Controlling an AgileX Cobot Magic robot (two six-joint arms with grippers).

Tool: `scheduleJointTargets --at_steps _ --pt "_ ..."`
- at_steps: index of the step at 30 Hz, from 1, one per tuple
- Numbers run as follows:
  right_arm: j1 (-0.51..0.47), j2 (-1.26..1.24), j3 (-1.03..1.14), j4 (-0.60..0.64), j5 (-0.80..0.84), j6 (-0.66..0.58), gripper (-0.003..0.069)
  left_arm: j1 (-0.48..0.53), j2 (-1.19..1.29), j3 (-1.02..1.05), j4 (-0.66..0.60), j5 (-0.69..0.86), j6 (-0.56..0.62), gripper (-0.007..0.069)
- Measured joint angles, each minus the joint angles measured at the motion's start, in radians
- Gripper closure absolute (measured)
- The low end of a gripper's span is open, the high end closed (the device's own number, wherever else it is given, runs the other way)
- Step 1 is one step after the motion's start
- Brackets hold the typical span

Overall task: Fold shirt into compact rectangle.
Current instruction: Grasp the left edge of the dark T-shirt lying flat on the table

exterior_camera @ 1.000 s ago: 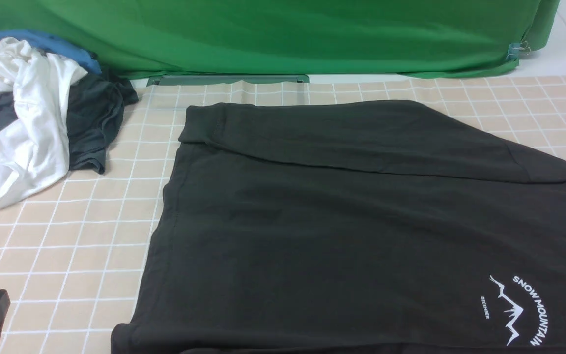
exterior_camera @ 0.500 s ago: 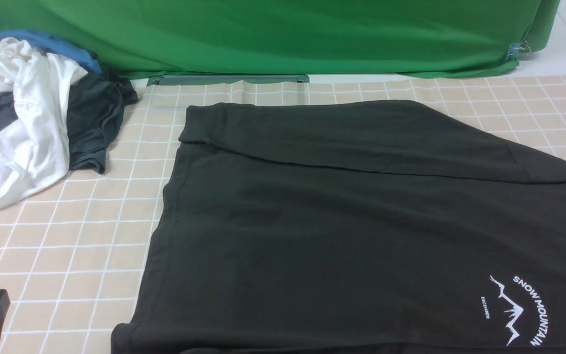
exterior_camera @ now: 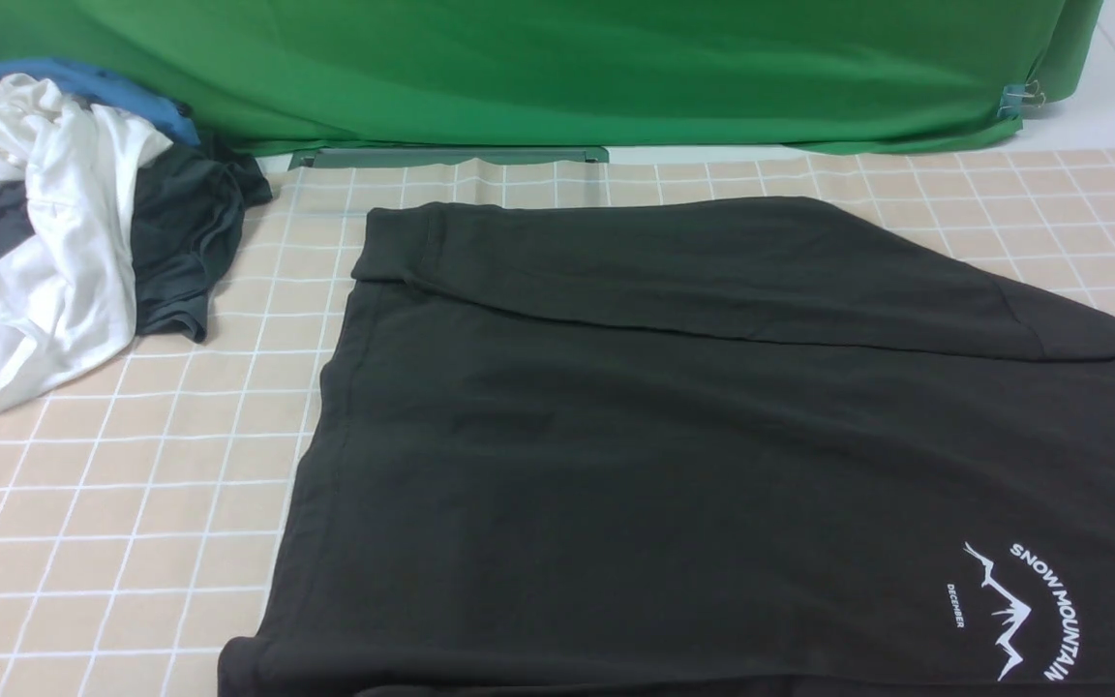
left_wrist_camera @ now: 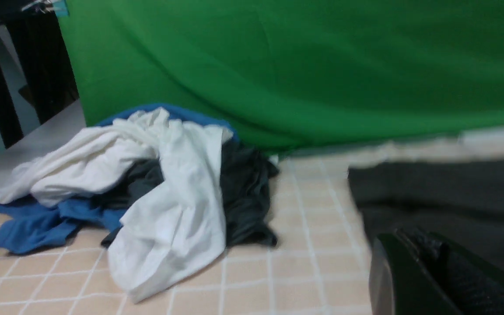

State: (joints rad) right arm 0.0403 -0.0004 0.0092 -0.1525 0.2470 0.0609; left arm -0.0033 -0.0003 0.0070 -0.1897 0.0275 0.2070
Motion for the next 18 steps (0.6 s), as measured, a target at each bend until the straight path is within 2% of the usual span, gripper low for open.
scheduleJointTargets --at_steps 1,3,11,13,15,17,18 --pt "0.000 0.000 0.000 0.000 0.000 0.000 0.0412 0.000 0.000 0.000 -0.089 -0.075 -0.051 0.0605" --pt "0.000 0.000 0.000 0.000 0.000 0.000 0.0412 0.000 0.000 0.000 -0.172 -0.163 -0.108 0.0605" --pt "0.000 0.000 0.000 0.000 -0.001 0.000 0.0412 0.000 0.000 0.000 -0.221 -0.400 -0.199 0.0605" --pt "0.000 0.000 0.000 0.000 -0.003 0.000 0.0412 -0.001 0.000 0.000 -0.221 -0.490 -0.278 0.0605" --pt "0.000 0.000 0.000 0.015 -0.046 0.036 0.0412 -0.001 0.000 0.000 -0.214 -0.585 -0.404 0.0605" --pt "0.000 0.000 0.000 0.053 -0.129 0.092 0.0412 -0.001 -0.001 -0.019 -0.196 -0.598 -0.492 0.0605" --pt "0.000 0.000 0.000 0.082 -0.203 0.162 0.0412 -0.001 0.000 -0.070 -0.167 -0.531 -0.568 0.0605"
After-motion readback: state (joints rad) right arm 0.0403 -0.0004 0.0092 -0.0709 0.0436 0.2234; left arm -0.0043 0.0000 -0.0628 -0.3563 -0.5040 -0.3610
